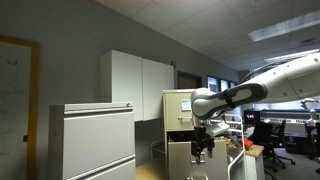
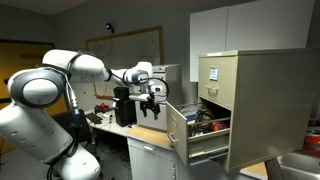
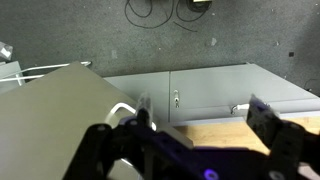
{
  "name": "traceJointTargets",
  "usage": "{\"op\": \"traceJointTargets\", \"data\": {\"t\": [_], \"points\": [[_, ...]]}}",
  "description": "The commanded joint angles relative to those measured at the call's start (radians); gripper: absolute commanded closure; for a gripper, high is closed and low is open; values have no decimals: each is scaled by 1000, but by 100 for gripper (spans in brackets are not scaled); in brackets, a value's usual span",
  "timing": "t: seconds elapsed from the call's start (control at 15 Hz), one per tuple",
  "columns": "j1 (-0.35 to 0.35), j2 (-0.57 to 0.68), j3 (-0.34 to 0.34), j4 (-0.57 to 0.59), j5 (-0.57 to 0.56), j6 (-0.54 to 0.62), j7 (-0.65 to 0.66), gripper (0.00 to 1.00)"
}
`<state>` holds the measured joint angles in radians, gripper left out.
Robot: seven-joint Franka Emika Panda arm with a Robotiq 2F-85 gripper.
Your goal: Close the bottom drawer
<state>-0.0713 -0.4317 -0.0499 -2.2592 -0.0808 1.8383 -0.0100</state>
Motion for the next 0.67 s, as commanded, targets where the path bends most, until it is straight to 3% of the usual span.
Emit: {"op": "traceJointTargets", "data": {"t": [0.0,0.6], "points": [[3,1,-3,3,-1,-3,1,0],[-18,49,17,50,-58,-26,72,0]]}}
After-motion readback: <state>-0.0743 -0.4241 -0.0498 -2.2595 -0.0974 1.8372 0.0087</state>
